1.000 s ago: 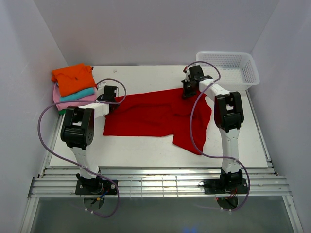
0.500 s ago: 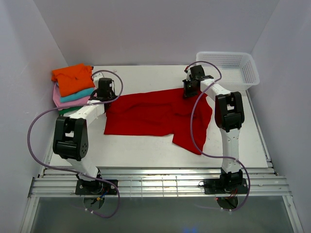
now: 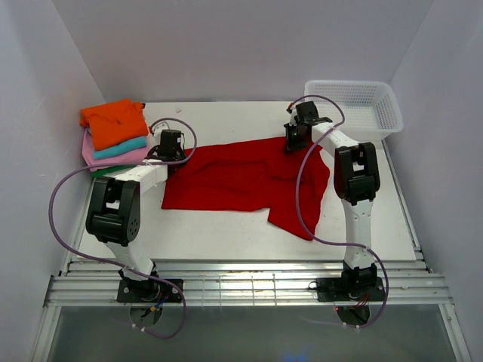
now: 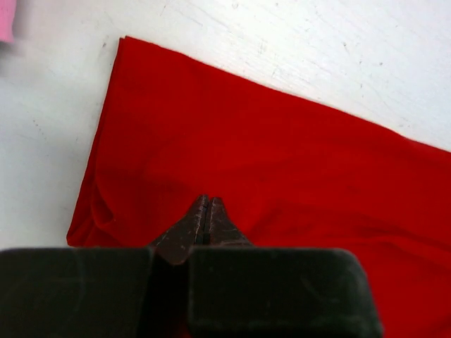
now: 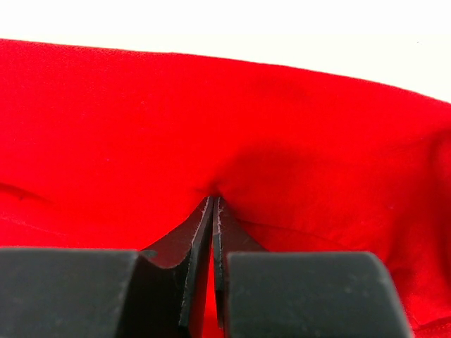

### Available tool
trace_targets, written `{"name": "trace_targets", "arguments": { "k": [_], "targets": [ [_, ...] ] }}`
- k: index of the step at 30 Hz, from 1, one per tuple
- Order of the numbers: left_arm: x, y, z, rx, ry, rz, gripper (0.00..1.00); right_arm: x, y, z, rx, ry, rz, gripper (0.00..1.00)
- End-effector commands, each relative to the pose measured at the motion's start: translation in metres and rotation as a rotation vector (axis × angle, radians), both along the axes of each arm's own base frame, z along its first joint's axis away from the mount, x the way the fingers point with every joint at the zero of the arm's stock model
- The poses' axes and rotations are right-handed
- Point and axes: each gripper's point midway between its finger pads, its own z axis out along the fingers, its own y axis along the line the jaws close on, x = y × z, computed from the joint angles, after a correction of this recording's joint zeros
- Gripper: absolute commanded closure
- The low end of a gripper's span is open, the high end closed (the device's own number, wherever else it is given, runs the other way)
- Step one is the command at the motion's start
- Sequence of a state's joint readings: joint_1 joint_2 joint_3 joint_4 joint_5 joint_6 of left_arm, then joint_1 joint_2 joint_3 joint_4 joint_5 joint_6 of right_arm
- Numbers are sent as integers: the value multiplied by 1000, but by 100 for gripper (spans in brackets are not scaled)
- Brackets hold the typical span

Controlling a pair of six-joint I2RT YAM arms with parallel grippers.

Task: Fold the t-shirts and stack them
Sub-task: Fold the tshirt

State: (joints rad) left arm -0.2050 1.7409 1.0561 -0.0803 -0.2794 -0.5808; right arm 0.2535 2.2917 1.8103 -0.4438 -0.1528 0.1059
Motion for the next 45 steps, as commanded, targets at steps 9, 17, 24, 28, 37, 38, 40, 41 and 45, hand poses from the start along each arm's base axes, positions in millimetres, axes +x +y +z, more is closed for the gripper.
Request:
{"name": "trace_targets", "arguments": {
  "k": [9,17,24,28,37,38,40,41,45],
  "targets": [
    [-36,13,-14,3,72,59,100,-28,-21,-30,-65,120,-28,91],
    [-40,30,-32,80,119,98,100,-31,-21,-27,-58,122,-25,91],
    [-54,63,-33,115,142,171,100,-33,-22,-25,-65,117,-22,91],
    [-65,80,-37,114,157,210,100,-33,-21,-23,-55,118,-23,91],
    [-58,82,-35,63,155,208,100,-36,-23,-24,-68,120,-23,92],
    [-55,81,-30,51,139,206,100,-36,-23,-23,-66,119,-24,91],
    [-47,76,-11,24,90,194,100,-36,-23,-23,-66,116,-19,91],
    [-44,74,2,15,61,188,100,-36,-23,-23,-67,116,-20,92],
    [-26,56,56,-35,-55,116,100,-32,-19,-11,-44,82,0,91]
  ]
}}
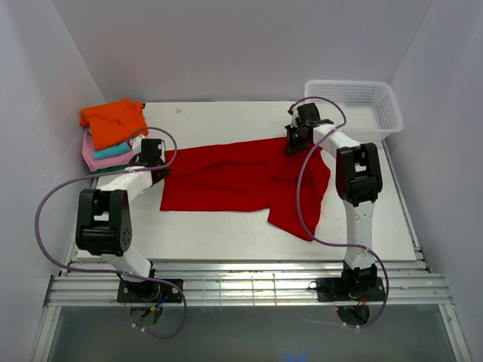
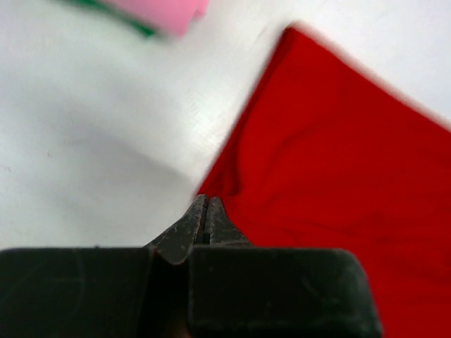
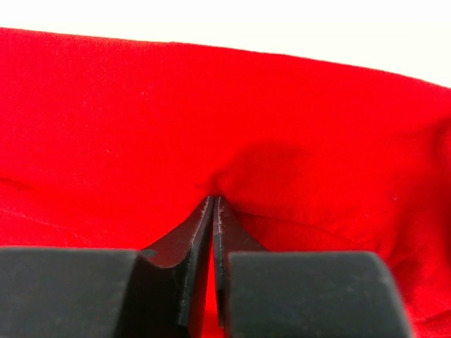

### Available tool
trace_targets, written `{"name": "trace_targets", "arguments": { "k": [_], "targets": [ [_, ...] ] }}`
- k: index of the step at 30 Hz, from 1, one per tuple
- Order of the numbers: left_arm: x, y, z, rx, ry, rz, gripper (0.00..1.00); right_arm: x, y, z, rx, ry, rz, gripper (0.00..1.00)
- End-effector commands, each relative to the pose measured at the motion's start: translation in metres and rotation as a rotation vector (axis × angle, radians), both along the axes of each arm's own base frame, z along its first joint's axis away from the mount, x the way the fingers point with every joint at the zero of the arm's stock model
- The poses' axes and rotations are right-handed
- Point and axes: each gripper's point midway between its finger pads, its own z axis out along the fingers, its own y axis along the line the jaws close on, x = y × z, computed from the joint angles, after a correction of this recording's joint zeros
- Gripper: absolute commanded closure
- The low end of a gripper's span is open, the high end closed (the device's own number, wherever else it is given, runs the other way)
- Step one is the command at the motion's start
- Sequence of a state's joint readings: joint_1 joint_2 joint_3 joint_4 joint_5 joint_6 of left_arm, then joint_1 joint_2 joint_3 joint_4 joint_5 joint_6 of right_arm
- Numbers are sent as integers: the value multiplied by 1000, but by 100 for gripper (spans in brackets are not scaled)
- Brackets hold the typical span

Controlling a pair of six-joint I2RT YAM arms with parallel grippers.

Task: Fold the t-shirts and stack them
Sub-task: Fold the tshirt

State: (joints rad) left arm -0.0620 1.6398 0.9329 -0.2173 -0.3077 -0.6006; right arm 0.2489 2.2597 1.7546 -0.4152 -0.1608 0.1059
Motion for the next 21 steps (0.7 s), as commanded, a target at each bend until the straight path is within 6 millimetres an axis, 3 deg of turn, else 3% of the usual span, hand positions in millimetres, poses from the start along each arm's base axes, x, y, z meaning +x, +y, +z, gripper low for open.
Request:
{"name": "trace_targets", "arguments": {
  "k": [1,2,3,4,5,6,8,9,11,12,14,16,17,18,21],
  "targets": [
    [31,-19,93,-27,-239,-65,100,-24,-13,-9,-36,54,14,84],
    [30,-27,105,-11,-267,-88,100,-23,-12,-3,-26,27,26,80],
    [29,-31,130,-1,-344,-99,100,-20,-9,18,-12,-35,45,78],
    [26,-34,140,7,-375,-111,100,-20,-7,31,4,-74,57,75],
    [22,-41,148,17,-402,-118,100,-22,-7,34,9,-111,65,74],
    [13,-44,156,22,-426,-117,100,-22,-5,70,20,-200,76,73],
    [-3,-53,154,41,-420,-96,98,-31,-11,91,8,-283,63,71],
    [-16,-54,144,40,-401,-90,98,-37,-11,131,11,-377,56,70],
    [-35,-67,122,22,-357,-97,97,-60,-15,166,21,-459,44,65],
    [-49,-63,98,41,-305,-84,97,-69,-17,172,36,-458,23,63],
    [-70,-65,72,57,-226,-89,97,-88,-19,179,59,-443,0,63],
    [-88,-58,42,65,-131,-44,97,-120,-16,173,80,-402,8,63],
    [-98,-55,30,79,-74,-35,97,-134,-9,181,91,-418,22,63],
    [-103,-53,22,84,-44,-29,98,-148,-12,162,66,-379,16,63],
    [-122,-36,1,164,70,24,97,-175,-1,157,64,-369,36,63]
  ]
}}
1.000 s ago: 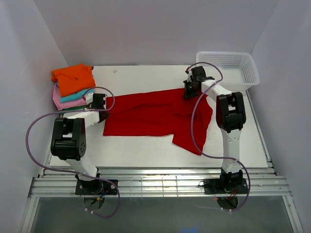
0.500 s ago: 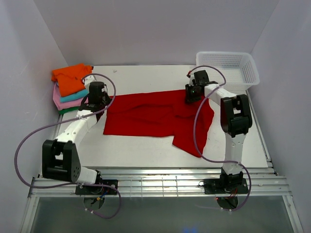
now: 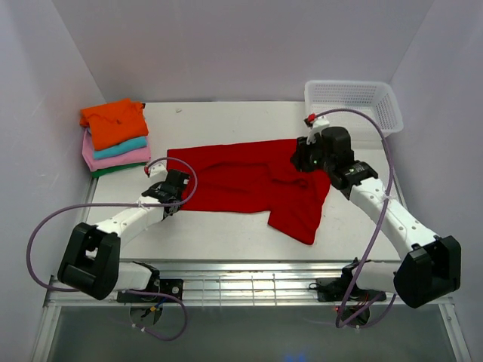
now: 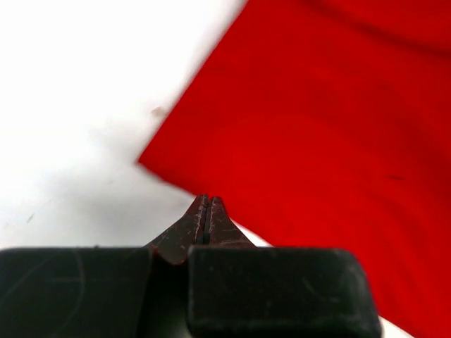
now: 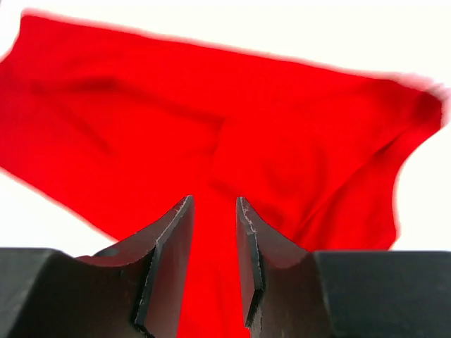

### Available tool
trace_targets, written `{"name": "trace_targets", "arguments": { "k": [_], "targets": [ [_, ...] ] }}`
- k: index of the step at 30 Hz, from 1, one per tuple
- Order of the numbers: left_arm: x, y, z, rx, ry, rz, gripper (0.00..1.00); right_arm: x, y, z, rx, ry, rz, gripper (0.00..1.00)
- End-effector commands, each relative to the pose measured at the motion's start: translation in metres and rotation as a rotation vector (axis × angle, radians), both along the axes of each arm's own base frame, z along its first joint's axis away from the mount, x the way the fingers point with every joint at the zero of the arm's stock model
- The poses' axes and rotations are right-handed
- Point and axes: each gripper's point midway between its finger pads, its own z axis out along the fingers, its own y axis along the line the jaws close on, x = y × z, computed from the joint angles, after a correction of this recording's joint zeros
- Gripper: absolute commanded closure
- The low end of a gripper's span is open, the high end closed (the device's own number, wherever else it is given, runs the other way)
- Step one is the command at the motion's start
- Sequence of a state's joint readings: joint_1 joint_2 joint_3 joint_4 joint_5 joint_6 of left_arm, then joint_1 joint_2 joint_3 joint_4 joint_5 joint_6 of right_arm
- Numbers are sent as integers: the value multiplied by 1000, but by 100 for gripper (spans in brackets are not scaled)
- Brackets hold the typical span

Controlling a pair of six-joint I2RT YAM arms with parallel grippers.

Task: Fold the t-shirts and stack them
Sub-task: Fold the tshirt

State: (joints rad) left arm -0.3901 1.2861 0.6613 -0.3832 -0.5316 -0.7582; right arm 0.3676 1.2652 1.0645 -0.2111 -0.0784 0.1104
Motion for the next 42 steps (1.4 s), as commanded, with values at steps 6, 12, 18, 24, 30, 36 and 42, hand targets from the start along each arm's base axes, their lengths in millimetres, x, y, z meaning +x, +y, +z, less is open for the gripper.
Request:
{"name": "trace_targets", "arguments": {
  "k": [6,12,18,24,30,36,42],
  "targets": [
    [-20,41,2,140,37,206,100,-64,23,-55,-59,164,52,63],
    [-8,51,-9,122,89,177,85,-97,20,-78,-110,251,31,60],
    [-1,55,-14,63,84,152,61,-116,13,-94,-128,282,19,56],
    [-2,47,-17,20,99,121,51,-114,9,-87,-145,265,2,55],
    [-12,41,-26,-6,141,98,51,-113,10,-86,-145,275,-10,55],
    [-22,41,-35,-9,188,110,59,-121,1,-93,-170,313,-48,55],
    [-24,42,-37,-9,205,115,60,-133,-6,-103,-177,340,-63,55]
  ]
}}
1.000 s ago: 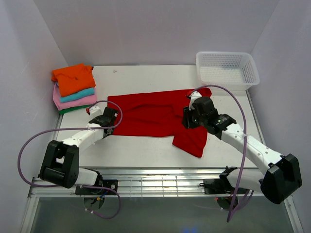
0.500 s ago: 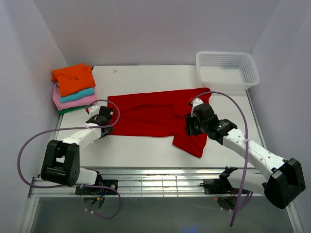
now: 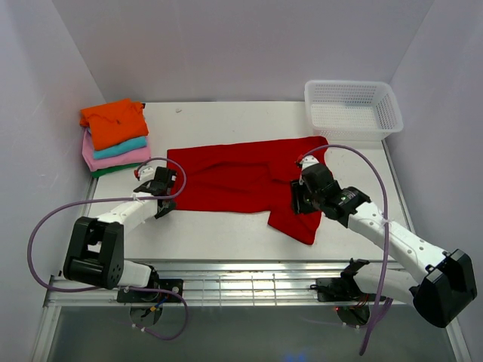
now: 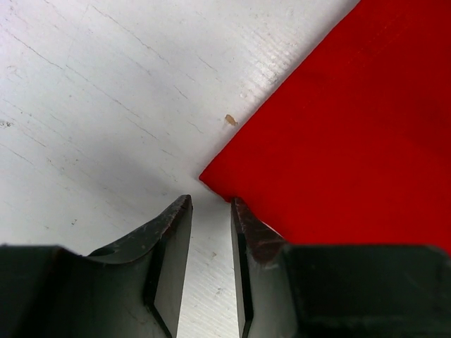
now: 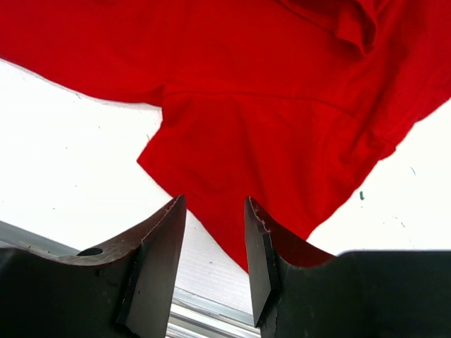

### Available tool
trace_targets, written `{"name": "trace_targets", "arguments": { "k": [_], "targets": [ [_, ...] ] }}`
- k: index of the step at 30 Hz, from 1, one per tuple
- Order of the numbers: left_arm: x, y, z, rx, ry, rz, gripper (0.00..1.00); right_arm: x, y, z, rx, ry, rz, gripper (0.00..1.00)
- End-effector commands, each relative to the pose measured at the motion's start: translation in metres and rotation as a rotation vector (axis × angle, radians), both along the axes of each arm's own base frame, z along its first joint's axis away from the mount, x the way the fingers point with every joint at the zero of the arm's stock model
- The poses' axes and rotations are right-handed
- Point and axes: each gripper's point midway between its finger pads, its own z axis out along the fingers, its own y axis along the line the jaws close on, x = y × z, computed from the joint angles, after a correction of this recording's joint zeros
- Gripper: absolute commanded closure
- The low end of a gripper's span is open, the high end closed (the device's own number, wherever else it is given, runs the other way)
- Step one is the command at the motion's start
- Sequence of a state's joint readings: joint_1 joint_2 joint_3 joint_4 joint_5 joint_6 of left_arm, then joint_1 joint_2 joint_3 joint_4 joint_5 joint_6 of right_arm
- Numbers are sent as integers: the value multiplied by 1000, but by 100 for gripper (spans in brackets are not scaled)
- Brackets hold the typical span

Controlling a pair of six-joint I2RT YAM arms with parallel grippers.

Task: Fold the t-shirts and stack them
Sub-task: Fold the tshirt

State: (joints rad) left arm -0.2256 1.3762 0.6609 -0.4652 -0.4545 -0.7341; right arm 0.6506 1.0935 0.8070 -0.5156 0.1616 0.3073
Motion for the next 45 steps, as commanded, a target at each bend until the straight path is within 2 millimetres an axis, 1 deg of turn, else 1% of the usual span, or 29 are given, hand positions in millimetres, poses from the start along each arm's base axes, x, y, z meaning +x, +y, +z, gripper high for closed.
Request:
{"name": "trace_targets", "arguments": {
  "k": [1,2,3,6,9,10,11,12,13,14,16,18,20,24,25,27,28,29,32,33,36,37,38,39,41,44,45],
  "targets": [
    [-2,-2,-3,-13,20,4,59,-5,-7,2,-3,-4,-35,55],
    [-4,-2,-7,-11,42,2,59,-7,-8,0,-8,-1,-35,55],
    [-4,-2,-8,-12,47,2,59,-10,-13,-4,-26,13,-47,54],
    [-3,-1,-7,-4,46,7,59,-15,-18,-13,-54,49,-66,54],
    [-4,0,-9,2,60,9,61,-27,-22,-29,-71,102,-73,53],
    [-4,0,-10,2,66,8,65,-34,-26,-39,-84,126,-75,53],
    [-4,-1,-11,0,70,6,73,-37,-27,-42,-86,135,-79,53],
    [-5,0,-13,3,80,5,81,-42,-29,-47,-83,148,-89,53],
    [-4,-1,-12,3,78,5,96,-48,-32,-53,-90,159,-90,53],
    [-5,-1,-13,0,80,4,100,-50,-30,-54,-85,159,-86,53],
    [-5,-1,-13,0,83,2,100,-53,-24,-48,-68,158,-85,52],
    [-4,-3,-14,-5,87,-5,100,-56,-28,-49,-85,165,-97,51],
    [-5,-4,-15,-10,90,-12,100,-59,-27,-48,-89,167,-96,49],
    [-10,-10,-13,-17,77,-31,100,-65,-40,-42,-178,175,-135,48],
    [-12,-12,-11,-20,69,-34,100,-67,-39,-40,-181,170,-129,48],
    [-12,-13,-3,-17,29,-36,100,-67,-38,-37,-177,165,-130,48],
    [-16,-12,-2,-12,28,-32,100,-68,-39,-37,-176,162,-129,49],
    [-15,-13,5,-16,1,-31,100,-67,-39,-37,-173,160,-133,49],
    [-16,-10,14,-4,-27,-8,100,-68,-38,-36,-172,161,-130,49],
    [-15,-9,21,-3,-54,1,100,-69,-38,-37,-174,163,-127,50],
    [-15,-4,32,9,-101,25,100,-68,-38,-39,-183,166,-125,50],
    [-16,-1,34,20,-112,36,91,-69,-38,-40,-188,170,-122,49],
    [-16,4,35,45,-119,53,75,-68,-37,-40,-186,169,-123,49],
    [-16,6,34,53,-116,57,63,-68,-37,-40,-186,169,-122,48],
    [-15,8,33,64,-108,65,46,-68,-35,-40,-185,169,-116,48],
    [-13,7,27,77,-88,54,30,-69,-35,-40,-186,172,-110,48],
    [-12,6,24,75,-83,41,27,-69,-35,-40,-185,172,-108,48]
  ]
}}
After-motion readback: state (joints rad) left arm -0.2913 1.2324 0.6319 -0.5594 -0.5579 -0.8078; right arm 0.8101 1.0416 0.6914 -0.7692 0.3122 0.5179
